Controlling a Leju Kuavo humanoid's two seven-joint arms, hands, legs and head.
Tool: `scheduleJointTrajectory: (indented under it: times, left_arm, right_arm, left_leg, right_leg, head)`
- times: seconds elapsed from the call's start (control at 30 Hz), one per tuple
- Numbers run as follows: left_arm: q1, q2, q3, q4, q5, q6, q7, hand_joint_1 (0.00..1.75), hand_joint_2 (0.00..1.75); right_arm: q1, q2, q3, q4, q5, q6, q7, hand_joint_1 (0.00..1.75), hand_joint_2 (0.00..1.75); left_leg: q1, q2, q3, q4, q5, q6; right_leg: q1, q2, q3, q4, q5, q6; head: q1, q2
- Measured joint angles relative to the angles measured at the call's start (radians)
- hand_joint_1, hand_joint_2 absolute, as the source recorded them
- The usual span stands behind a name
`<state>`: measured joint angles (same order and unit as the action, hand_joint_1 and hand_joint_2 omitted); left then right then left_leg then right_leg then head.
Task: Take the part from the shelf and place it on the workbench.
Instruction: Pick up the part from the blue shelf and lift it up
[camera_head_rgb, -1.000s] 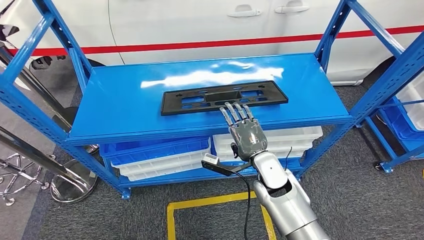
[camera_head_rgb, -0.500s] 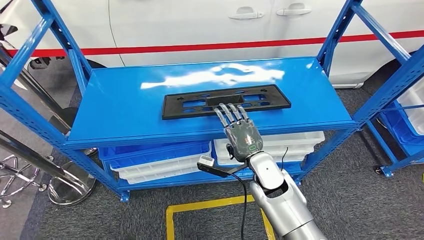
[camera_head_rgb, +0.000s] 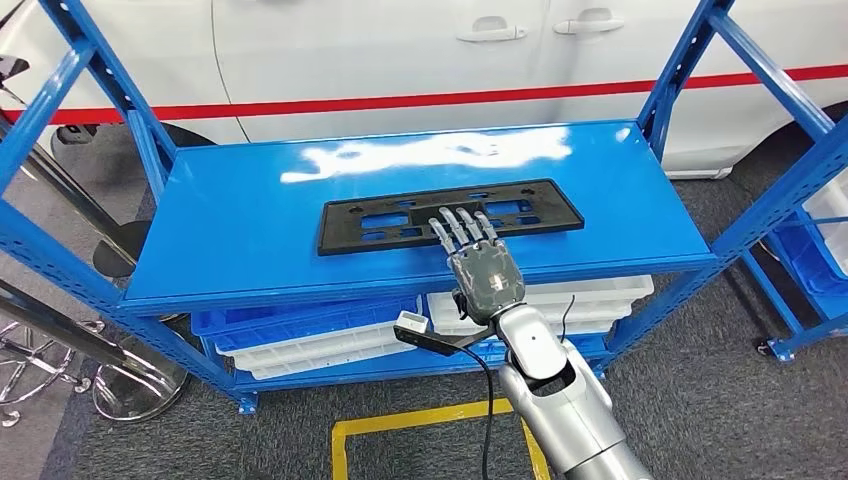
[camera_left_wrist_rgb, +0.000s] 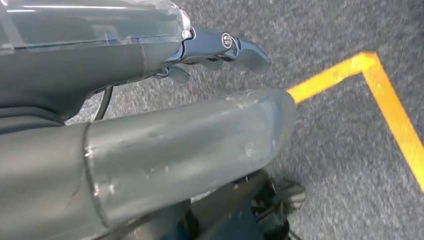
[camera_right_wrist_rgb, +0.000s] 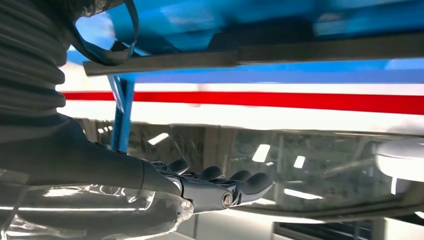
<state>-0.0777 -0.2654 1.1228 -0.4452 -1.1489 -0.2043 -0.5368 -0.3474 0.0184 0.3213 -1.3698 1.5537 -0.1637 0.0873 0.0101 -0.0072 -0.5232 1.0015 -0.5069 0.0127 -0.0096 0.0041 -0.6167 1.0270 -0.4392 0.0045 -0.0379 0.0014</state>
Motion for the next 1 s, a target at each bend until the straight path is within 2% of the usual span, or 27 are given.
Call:
scheduleJointTrajectory:
  times: [0.07, 0.1, 0.17, 0.2, 0.23, 0.27, 0.33, 0.37, 0.4, 0.47, 0.53, 0.57, 0.63, 0.7, 0.73, 0.77, 0.8, 0.83, 0.87, 0.9, 0.93, 1.0]
  left_arm:
    - [-0.002, 0.000, -0.002, 0.000, 0.000, 0.001, -0.001, 0.00, 0.00]
    - [-0.003, 0.000, -0.003, 0.000, 0.001, 0.001, -0.001, 0.00, 0.00]
    - [-0.002, 0.000, -0.003, 0.000, 0.002, 0.001, -0.001, 0.00, 0.00]
    - [-0.001, 0.000, -0.003, 0.000, 0.002, 0.001, -0.001, 0.00, 0.00]
    - [0.001, 0.000, -0.003, 0.000, 0.003, 0.001, -0.001, 0.00, 0.00]
    - [0.002, 0.000, -0.003, 0.000, 0.003, 0.001, -0.001, 0.00, 0.00]
    - [0.003, 0.001, -0.004, 0.000, 0.005, 0.001, -0.001, 0.00, 0.00]
    - [0.003, 0.002, -0.004, 0.000, 0.005, 0.002, -0.001, 0.00, 0.00]
    - [0.002, 0.003, -0.004, 0.000, 0.006, 0.002, -0.001, 0.00, 0.00]
    - [0.001, 0.004, -0.005, 0.000, 0.006, 0.002, -0.002, 0.00, 0.00]
    - [0.002, 0.004, -0.006, 0.000, 0.006, 0.002, -0.002, 0.00, 0.00]
    - [0.002, 0.004, -0.006, 0.000, 0.006, 0.002, -0.002, 0.00, 0.00]
    - [0.000, 0.004, -0.008, 0.000, 0.006, 0.002, -0.002, 0.00, 0.00]
    - [-0.001, 0.004, -0.011, 0.000, 0.006, 0.002, -0.002, 0.00, 0.00]
    - [0.000, 0.004, -0.013, 0.000, 0.006, 0.002, -0.002, 0.00, 0.00]
    - [0.001, 0.004, -0.014, 0.000, 0.006, 0.002, -0.002, 0.00, 0.00]
    - [0.001, 0.004, -0.015, 0.000, 0.006, 0.002, -0.002, 0.00, 0.00]
    - [0.002, 0.004, -0.016, 0.000, 0.006, 0.002, -0.003, 0.00, 0.00]
    - [0.001, 0.003, -0.017, 0.000, 0.006, 0.002, -0.003, 0.00, 0.00]
    - [0.000, 0.003, -0.018, 0.000, 0.007, 0.003, -0.002, 0.00, 0.00]
    - [-0.001, 0.003, -0.019, 0.000, 0.007, 0.003, -0.002, 0.00, 0.00]
    - [-0.003, 0.003, -0.019, 0.000, 0.008, 0.003, -0.003, 0.00, 0.00]
  right_arm:
    - [-0.001, 0.003, 0.000, 0.000, 0.000, -0.001, -0.002, 0.00, 1.75]
    - [-0.001, 0.005, 0.001, 0.000, 0.000, 0.000, -0.004, 0.00, 1.75]
    - [0.000, 0.009, 0.004, 0.001, 0.000, 0.000, -0.009, 0.00, 1.75]
    - [0.001, 0.010, 0.007, 0.003, 0.000, 0.001, -0.011, 0.00, 1.75]
    - [0.002, 0.010, 0.010, 0.004, 0.000, 0.001, -0.012, 0.00, 1.75]
    - [0.003, 0.010, 0.014, 0.005, 0.000, 0.001, -0.012, 0.00, 1.75]
    - [0.004, 0.011, 0.020, 0.008, 0.000, 0.001, -0.012, 0.00, 1.75]
    - [0.003, 0.011, 0.022, 0.009, 0.000, 0.001, -0.012, 0.00, 1.75]
    - [0.003, 0.012, 0.024, 0.010, 0.000, 0.001, -0.012, 0.00, 1.75]
    - [0.004, 0.012, 0.025, 0.011, 0.000, 0.001, -0.012, 0.00, 1.75]
    - [0.004, 0.012, 0.027, 0.010, 0.000, 0.001, -0.011, 0.00, 1.75]
    - [0.002, 0.012, 0.028, 0.010, 0.000, 0.001, -0.011, 0.00, 1.75]
    - [0.000, 0.012, 0.028, 0.010, 0.000, 0.000, -0.011, 0.00, 1.75]
    - [0.002, 0.012, 0.028, 0.012, 0.000, 0.000, -0.010, 0.00, 1.75]
    - [0.004, 0.012, 0.028, 0.014, 0.000, 0.000, -0.010, 0.00, 1.75]
    - [0.005, 0.012, 0.028, 0.016, 0.000, 0.000, -0.010, 0.00, 1.75]
    - [0.006, 0.012, 0.029, 0.017, 0.000, 0.000, -0.010, 0.00, 1.75]
    - [0.006, 0.012, 0.029, 0.018, 0.000, 0.000, -0.010, 0.00, 1.75]
    - [0.005, 0.012, 0.029, 0.019, 0.000, 0.000, -0.010, 0.00, 1.75]
    - [0.005, 0.012, 0.029, 0.020, 0.000, 0.000, -0.010, 0.00, 1.75]
    - [0.005, 0.013, 0.030, 0.021, 0.000, 0.000, -0.010, 0.00, 1.75]
    - [0.006, 0.013, 0.030, 0.022, 0.000, 0.000, -0.010, 0.00, 1.75]
  left_leg:
    - [0.002, 0.002, -0.010, 0.036, -0.022, -0.010]
    - [0.003, 0.002, -0.035, 0.086, -0.043, -0.013]
    - [0.003, 0.002, -0.113, 0.222, -0.089, -0.018]
    - [0.003, 0.002, -0.151, 0.274, -0.095, -0.019]
    - [0.003, 0.002, -0.173, 0.293, -0.082, -0.018]
    - [0.002, 0.002, -0.177, 0.271, -0.047, -0.016]
    - [0.000, 0.002, -0.144, 0.153, 0.046, -0.004]
    - [-0.003, 0.002, -0.124, 0.096, 0.078, 0.004]
    - [-0.007, 0.002, -0.108, 0.056, 0.089, 0.011]
    - [-0.013, 0.002, -0.094, 0.022, 0.078, 0.021]
    - [-0.009, 0.000, -0.077, 0.004, 0.070, 0.030]
    - [-0.006, -0.001, -0.065, -0.001, 0.067, 0.035]
    - [-0.004, -0.001, -0.044, -0.007, 0.058, 0.044]
    - [-0.003, -0.001, -0.029, -0.006, 0.044, 0.047]
    - [-0.003, -0.001, -0.019, -0.006, 0.036, 0.046]
    - [-0.003, -0.001, -0.007, -0.006, 0.027, 0.044]
    - [-0.002, -0.002, 0.006, -0.006, 0.017, 0.042]
    - [-0.001, -0.002, 0.019, -0.006, 0.006, 0.038]
    - [-0.001, -0.003, 0.031, -0.006, -0.004, 0.033]
    - [-0.001, -0.003, 0.037, -0.005, -0.013, 0.026]
    - [-0.001, -0.002, 0.040, -0.004, -0.019, 0.019]
    - [-0.002, -0.001, 0.045, -0.001, -0.025, 0.006]
  right_leg:
    - [-0.003, 0.000, 0.015, -0.009, -0.006, -0.015]
    - [-0.004, -0.002, 0.023, -0.012, -0.010, -0.022]
    - [-0.002, -0.003, 0.035, -0.013, -0.022, -0.030]
    - [0.000, -0.003, 0.043, -0.012, -0.028, -0.032]
    - [0.001, -0.002, 0.051, -0.012, -0.036, -0.032]
    - [0.002, 0.000, 0.062, -0.012, -0.044, -0.031]
    - [0.004, 0.002, 0.085, -0.013, -0.062, -0.028]
    - [0.005, 0.002, 0.092, -0.013, -0.070, -0.024]
    - [0.005, 0.003, 0.095, -0.013, -0.076, -0.019]
    - [0.006, 0.003, 0.097, -0.012, -0.079, -0.008]
    - [0.004, 0.002, 0.100, -0.001, -0.081, 0.002]
    - [0.004, 0.001, 0.092, 0.021, -0.090, 0.006]
    - [0.001, 0.001, 0.039, 0.117, -0.122, 0.014]
    - [-0.003, 0.001, -0.044, 0.225, -0.155, 0.023]
    - [-0.006, 0.000, -0.074, 0.247, -0.152, 0.027]
    - [-0.008, 0.000, -0.088, 0.236, -0.132, 0.030]
    - [-0.010, -0.001, -0.084, 0.193, -0.093, 0.030]
    - [-0.011, -0.002, -0.069, 0.128, -0.040, 0.029]
    - [-0.010, -0.003, -0.056, 0.072, -0.001, 0.026]
    - [-0.007, -0.004, -0.046, 0.031, 0.021, 0.021]
    - [-0.004, -0.005, -0.042, 0.010, 0.033, 0.014]
    - [0.000, -0.003, -0.038, 0.006, 0.025, -0.002]
  head:
    - [0.000, 0.000]
    - [-0.001, 0.000]
    - [-0.001, 0.000]
    - [-0.001, 0.000]
    - [-0.001, 0.000]
    - [-0.001, 0.000]
    - [-0.001, 0.000]
    - [-0.001, 0.000]
    - [-0.001, 0.000]
    - [0.000, 0.000]
    - [0.000, 0.000]
    - [0.000, 0.000]
    - [0.000, 0.000]
    - [0.000, 0.000]
    - [0.000, 0.000]
    - [0.000, 0.000]
    - [0.000, 0.000]
    - [0.000, 0.000]
    - [0.000, 0.000]
    - [0.001, 0.000]
    - [0.002, 0.000]
    - [0.003, 0.000]
